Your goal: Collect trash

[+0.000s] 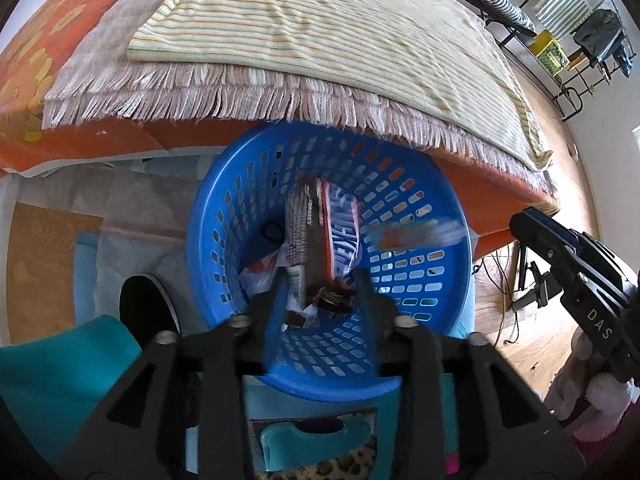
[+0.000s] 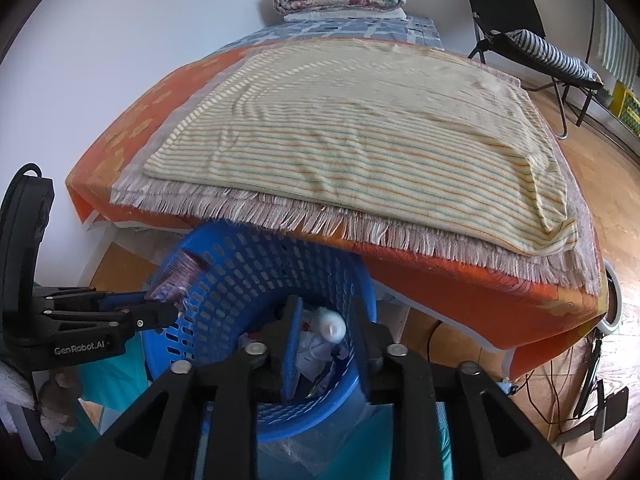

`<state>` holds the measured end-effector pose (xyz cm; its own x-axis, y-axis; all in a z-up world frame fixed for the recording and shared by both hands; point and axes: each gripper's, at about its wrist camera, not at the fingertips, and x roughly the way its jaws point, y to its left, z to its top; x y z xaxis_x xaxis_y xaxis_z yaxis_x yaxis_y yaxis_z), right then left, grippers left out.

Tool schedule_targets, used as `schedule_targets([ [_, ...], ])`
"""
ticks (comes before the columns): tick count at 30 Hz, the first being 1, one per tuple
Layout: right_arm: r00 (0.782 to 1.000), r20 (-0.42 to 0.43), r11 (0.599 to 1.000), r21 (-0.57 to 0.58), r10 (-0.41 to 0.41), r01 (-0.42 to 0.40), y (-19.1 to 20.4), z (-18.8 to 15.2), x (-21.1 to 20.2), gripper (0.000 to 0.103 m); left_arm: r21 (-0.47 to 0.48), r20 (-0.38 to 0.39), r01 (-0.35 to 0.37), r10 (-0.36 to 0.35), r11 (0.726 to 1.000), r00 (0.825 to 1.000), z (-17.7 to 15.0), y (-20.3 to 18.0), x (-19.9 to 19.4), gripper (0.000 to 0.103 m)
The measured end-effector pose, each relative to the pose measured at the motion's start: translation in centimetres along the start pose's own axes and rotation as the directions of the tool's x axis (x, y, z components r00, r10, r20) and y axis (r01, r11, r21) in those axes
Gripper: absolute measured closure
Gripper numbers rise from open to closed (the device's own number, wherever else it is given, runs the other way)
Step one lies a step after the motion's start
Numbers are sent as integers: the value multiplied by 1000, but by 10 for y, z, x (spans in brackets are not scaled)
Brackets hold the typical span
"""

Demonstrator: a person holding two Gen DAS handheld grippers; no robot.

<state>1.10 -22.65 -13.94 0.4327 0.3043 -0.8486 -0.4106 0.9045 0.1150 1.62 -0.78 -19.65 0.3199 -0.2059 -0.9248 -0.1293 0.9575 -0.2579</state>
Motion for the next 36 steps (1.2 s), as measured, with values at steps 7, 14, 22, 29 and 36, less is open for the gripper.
schedule_targets([
  [7, 1000, -8, 1000, 22, 7, -7, -3, -1, 3, 48, -5, 16, -20, 20, 1000, 1000, 0, 3, -2, 39],
  [14, 1000, -10, 999, 48, 4, -4, -7, -1, 1, 17, -12, 20, -33, 34, 999, 999, 1, 7, -3, 36],
  [22, 1000, -26, 999, 51, 10, -8, -7, 3, 0, 7, -42, -1, -29, 29, 999, 1000, 4, 10, -4, 36],
  [29, 1000, -6, 998, 60, 2, -1, -8, 9, -9, 4, -29, 55, -39, 40, 999, 998, 9, 5, -22, 36],
  [36, 1000, 29, 998, 64, -3, 1, -10, 19, -25, 1, -3, 124, -49, 49, 999, 991, 16, -1, -44, 36],
])
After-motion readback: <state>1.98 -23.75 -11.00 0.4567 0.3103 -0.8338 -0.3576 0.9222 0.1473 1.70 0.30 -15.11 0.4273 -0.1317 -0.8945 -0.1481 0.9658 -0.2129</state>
